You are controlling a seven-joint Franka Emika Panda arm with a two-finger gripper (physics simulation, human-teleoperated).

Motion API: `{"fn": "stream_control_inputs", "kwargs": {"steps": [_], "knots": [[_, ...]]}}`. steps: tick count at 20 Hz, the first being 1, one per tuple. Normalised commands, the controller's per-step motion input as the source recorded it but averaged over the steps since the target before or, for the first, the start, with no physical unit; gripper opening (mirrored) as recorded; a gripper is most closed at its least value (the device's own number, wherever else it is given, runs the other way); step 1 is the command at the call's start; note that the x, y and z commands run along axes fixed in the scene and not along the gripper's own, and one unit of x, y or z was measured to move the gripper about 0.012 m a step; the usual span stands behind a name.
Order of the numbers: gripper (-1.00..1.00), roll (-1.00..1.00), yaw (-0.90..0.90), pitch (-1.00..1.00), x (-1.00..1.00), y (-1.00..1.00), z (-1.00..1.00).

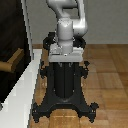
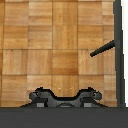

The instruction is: Open the door by pressing down and pulling on the handle.

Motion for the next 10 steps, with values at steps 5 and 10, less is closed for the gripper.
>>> {"fn": "stream_control_inputs", "kwargs": {"steps": [5, 10], "knots": [[1.0, 0.0, 0.0, 0.0, 0.0, 0.0, 0.0], [1.0, 0.0, 0.0, 0.0, 0.0, 0.0, 0.4]]}}
